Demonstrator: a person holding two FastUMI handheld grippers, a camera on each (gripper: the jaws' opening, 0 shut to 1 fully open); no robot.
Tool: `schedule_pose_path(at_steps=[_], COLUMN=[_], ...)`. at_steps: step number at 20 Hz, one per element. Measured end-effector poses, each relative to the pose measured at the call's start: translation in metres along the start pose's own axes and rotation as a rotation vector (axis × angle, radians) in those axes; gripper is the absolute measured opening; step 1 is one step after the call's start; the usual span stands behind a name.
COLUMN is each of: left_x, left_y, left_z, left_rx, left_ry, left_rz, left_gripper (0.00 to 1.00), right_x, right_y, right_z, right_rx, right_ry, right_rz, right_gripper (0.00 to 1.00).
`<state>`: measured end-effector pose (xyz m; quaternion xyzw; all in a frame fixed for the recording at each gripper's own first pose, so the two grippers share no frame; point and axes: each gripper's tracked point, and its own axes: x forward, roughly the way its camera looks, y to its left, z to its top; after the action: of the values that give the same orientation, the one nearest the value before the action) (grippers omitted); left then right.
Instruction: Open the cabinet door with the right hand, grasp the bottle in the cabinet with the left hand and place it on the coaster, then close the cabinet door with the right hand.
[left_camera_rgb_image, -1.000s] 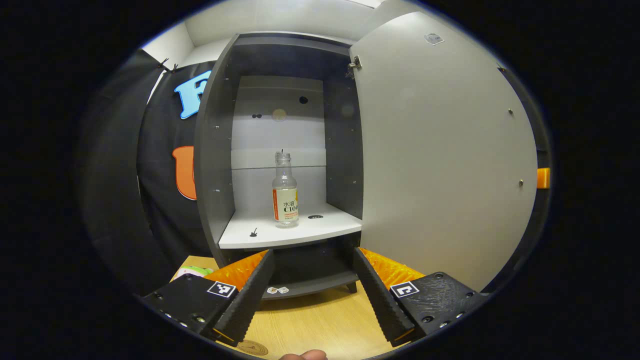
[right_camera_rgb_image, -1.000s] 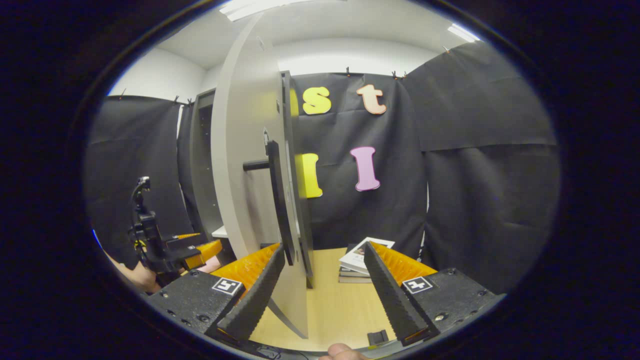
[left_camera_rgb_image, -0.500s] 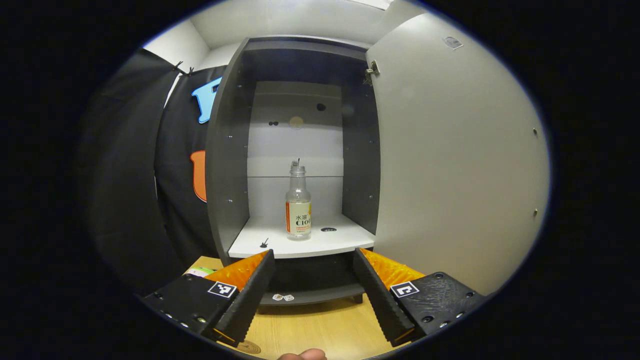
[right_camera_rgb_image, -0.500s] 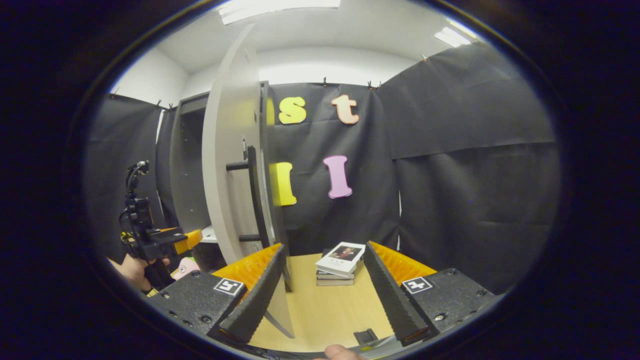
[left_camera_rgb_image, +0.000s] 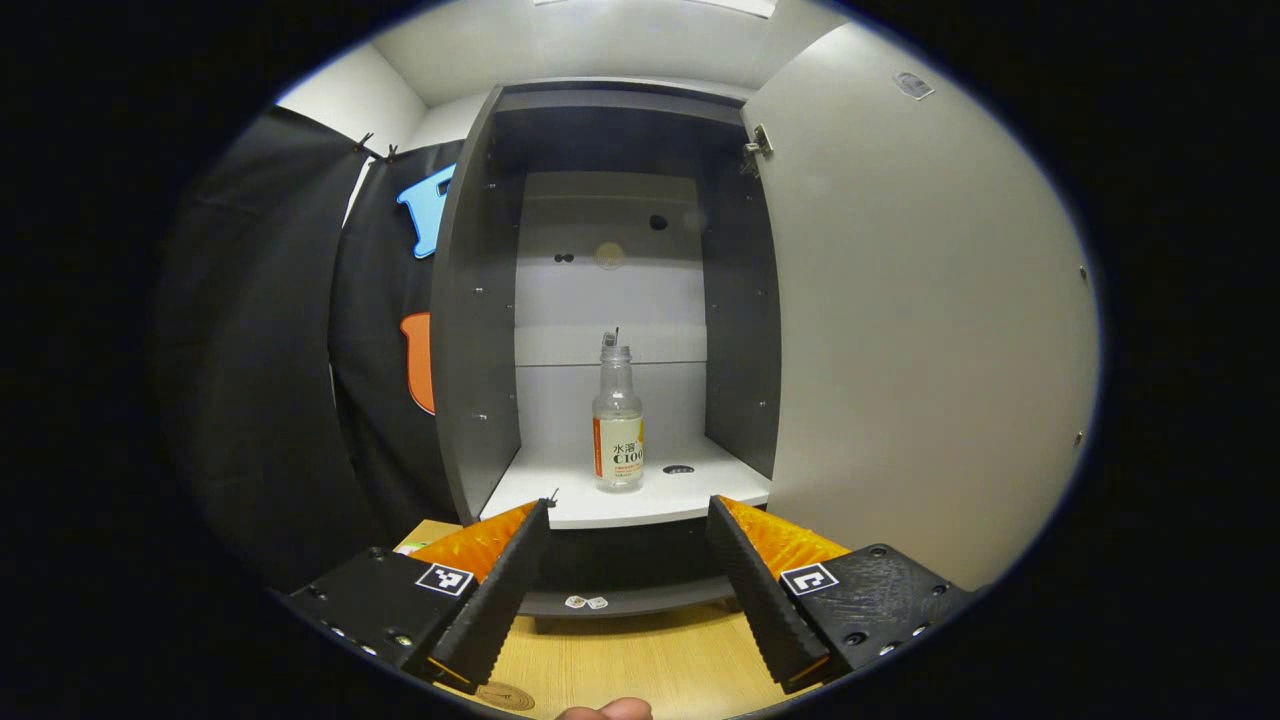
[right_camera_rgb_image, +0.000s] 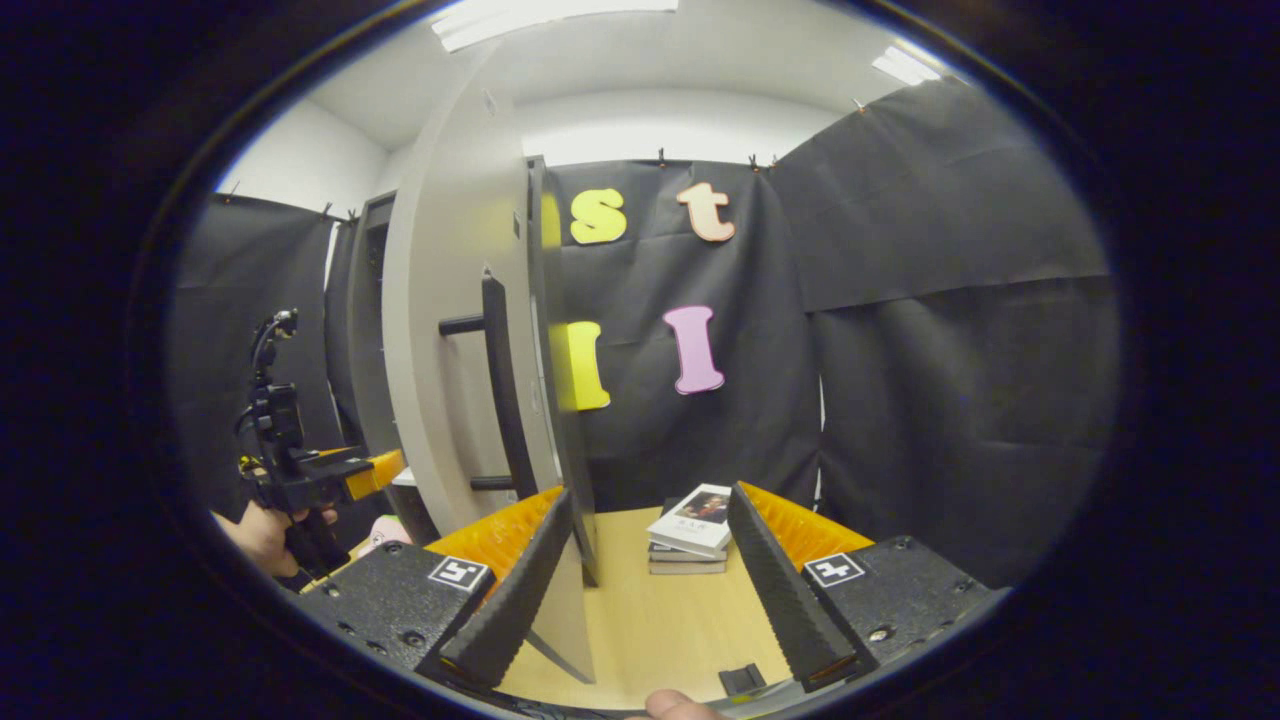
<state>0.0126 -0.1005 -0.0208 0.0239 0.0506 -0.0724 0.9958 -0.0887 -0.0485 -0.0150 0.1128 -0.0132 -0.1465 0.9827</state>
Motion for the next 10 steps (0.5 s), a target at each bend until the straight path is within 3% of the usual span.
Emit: schedule_pose_path(at_steps=[4, 5, 6, 9, 10], left_x=[0.047, 0.064, 0.081, 0.137, 0.155], left_y=[0.005, 0.007, 0.009, 0.009, 0.009], left_z=[0.009, 0.012, 0.016, 0.031, 0.036], left_rx=[0.008, 0.006, 0.006, 0.030, 0.039], left_ry=[-0.009, -0.012, -0.019, -0.048, -0.054], left_rz=[0.000, 0.004, 0.007, 0.008, 0.014], left_gripper=[1.00, 0.95, 0.96, 1.00, 0.95], right_x=[0.000, -0.001, -0.005, -0.015, -0.017], right_y=[-0.004, -0.005, -0.008, -0.027, -0.030], right_z=[0.001, 0.003, 0.005, 0.010, 0.010], right_rx=[-0.007, -0.008, -0.015, -0.041, -0.039], right_ry=[0.002, -0.003, -0.010, -0.026, -0.026], right_rz=[-0.010, -0.019, -0.034, -0.095, -0.115], right_gripper=[1.00, 1.00, 0.96, 1.00, 1.00])
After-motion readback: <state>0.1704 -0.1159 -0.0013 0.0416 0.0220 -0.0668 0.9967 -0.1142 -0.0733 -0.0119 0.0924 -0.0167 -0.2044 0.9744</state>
